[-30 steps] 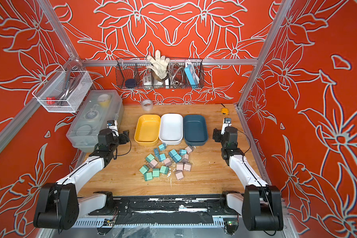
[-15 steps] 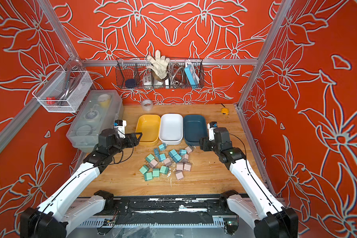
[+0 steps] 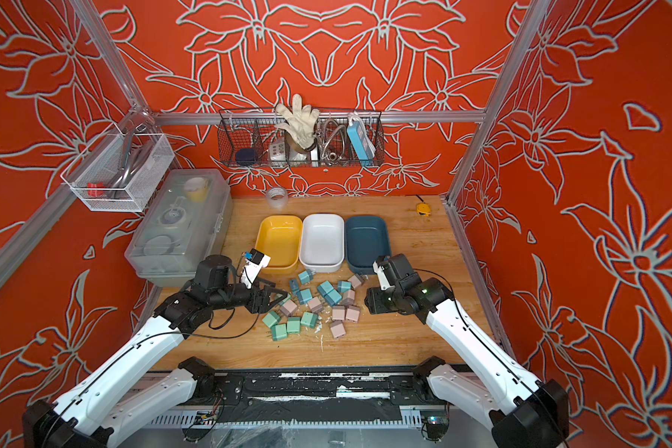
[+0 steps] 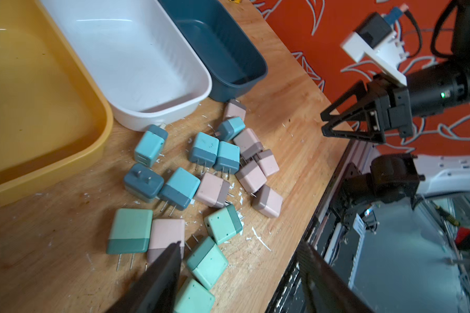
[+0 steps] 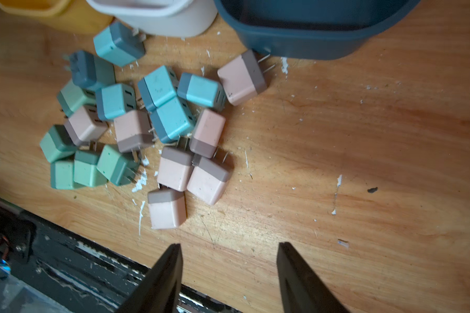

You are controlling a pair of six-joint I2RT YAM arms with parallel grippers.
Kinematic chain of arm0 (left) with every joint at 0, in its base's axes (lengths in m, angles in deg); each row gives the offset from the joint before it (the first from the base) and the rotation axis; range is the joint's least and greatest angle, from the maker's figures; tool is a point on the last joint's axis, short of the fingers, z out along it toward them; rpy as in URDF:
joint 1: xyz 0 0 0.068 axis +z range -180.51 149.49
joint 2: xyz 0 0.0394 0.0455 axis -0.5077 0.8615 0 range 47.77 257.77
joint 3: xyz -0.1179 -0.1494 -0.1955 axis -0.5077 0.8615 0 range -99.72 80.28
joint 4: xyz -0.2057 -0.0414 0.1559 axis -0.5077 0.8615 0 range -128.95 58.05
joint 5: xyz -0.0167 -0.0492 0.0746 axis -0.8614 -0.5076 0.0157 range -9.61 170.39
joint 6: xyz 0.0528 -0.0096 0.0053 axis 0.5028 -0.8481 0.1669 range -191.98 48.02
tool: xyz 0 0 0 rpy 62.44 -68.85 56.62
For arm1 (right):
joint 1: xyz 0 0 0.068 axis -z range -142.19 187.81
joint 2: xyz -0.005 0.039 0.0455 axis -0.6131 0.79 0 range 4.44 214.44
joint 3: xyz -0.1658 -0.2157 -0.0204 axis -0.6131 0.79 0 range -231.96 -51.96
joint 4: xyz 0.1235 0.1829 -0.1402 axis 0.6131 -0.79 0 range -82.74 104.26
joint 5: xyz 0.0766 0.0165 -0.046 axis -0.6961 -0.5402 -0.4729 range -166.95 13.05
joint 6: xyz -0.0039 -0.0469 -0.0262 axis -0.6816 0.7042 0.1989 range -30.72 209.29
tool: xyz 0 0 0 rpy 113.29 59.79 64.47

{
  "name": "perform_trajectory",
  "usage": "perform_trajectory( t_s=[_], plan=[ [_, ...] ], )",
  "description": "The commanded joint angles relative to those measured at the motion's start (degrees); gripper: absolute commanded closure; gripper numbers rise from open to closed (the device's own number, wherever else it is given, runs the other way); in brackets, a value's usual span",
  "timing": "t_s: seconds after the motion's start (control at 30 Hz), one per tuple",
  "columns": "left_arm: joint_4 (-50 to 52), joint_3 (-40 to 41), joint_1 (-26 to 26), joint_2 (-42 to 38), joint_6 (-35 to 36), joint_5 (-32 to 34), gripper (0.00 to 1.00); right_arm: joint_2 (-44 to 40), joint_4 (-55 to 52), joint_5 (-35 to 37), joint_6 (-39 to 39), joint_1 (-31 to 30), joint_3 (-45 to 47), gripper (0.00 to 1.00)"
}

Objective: Place the plugs by color into the storage box
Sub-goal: Pick up the plug from the center of the board.

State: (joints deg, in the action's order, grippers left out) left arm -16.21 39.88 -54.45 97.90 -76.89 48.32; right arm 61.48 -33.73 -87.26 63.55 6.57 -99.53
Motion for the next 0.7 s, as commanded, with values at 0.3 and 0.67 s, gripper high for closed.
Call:
perform_trajectory(
  t_s=[0.3, 0.67],
  plan=[
    [9.76, -1.73, -14.85, 3.47, 23.92, -2.66, 0.27, 5.44, 4.06, 6.16, -8.62, -6.53, 3.78, 0.37],
    [12.94, -2.35, -20.99, 8.84, 29.16, 3.20, 0.27, 13.35, 10.95, 8.54, -11.96, -11.33, 4.46, 0.37]
  ],
)
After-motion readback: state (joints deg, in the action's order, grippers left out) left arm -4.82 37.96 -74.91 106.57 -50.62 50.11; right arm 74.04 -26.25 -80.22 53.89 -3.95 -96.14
